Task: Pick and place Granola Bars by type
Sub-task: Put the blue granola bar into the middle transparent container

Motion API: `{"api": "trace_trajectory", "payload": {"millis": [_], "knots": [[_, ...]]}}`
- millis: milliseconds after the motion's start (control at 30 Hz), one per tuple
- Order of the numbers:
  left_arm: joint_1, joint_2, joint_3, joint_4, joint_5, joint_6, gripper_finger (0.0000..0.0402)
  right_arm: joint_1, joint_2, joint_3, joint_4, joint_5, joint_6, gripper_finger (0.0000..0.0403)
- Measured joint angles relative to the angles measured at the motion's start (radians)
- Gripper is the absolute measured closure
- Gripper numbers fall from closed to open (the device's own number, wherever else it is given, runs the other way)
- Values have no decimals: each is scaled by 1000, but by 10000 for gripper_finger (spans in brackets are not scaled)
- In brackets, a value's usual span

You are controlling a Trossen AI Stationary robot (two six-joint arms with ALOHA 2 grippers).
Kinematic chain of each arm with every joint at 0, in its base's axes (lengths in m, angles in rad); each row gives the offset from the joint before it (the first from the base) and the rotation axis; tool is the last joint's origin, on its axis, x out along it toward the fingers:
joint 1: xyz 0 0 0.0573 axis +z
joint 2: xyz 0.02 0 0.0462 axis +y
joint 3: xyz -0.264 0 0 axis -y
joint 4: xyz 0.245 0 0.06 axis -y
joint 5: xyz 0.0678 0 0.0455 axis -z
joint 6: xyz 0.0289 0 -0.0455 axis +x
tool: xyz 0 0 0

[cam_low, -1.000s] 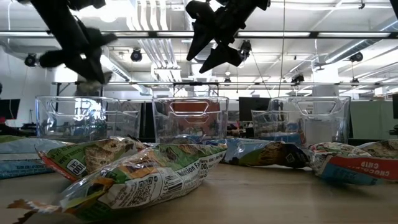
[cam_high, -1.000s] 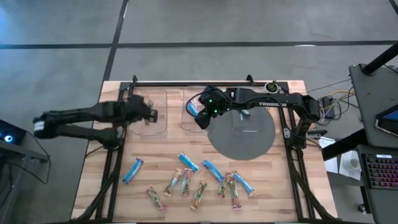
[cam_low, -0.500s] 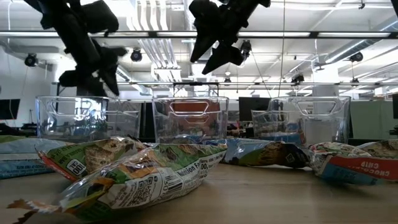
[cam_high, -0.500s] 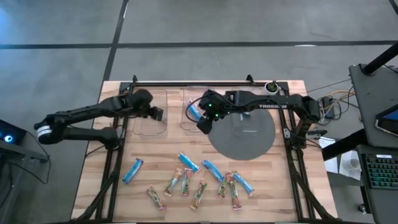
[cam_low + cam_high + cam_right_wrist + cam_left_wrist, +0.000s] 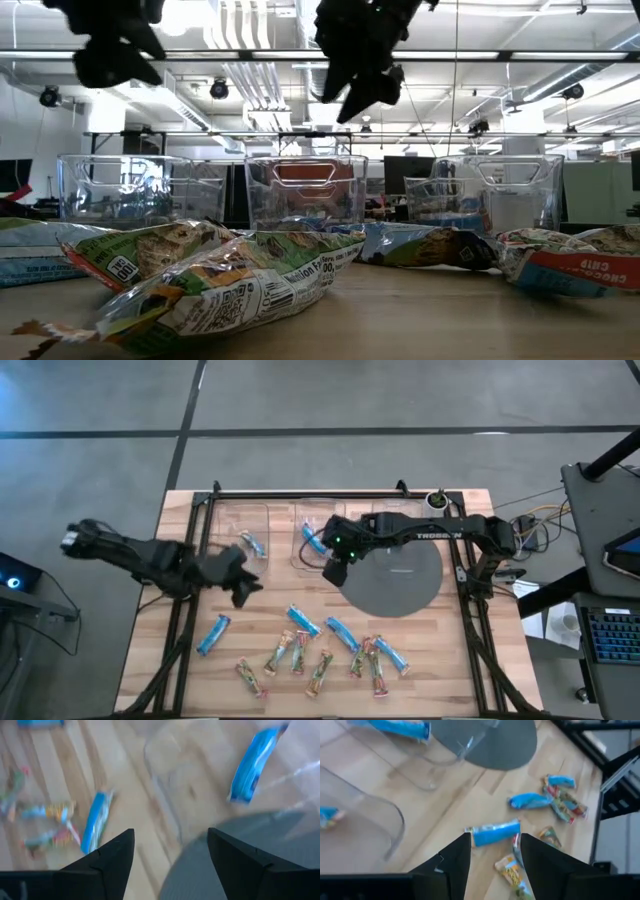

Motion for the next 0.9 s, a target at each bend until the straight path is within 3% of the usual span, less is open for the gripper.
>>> {"api": "trace_trajectory", "payload": {"millis": [133,433,633,900], "knots": [[-186,44,-11,-21,-129,-136,245,38,0,-2,-85,-2,0,164],[-463,200,-14,-138,-119,-570,245,101,0,-3,-99,58,60,166],[-533,376,31,-338,31,-799,245,114,0,-10,-94,77,61,166],[-542,475,62,-352,81,-918,245,118,0,-40,-94,77,93,167]]}}
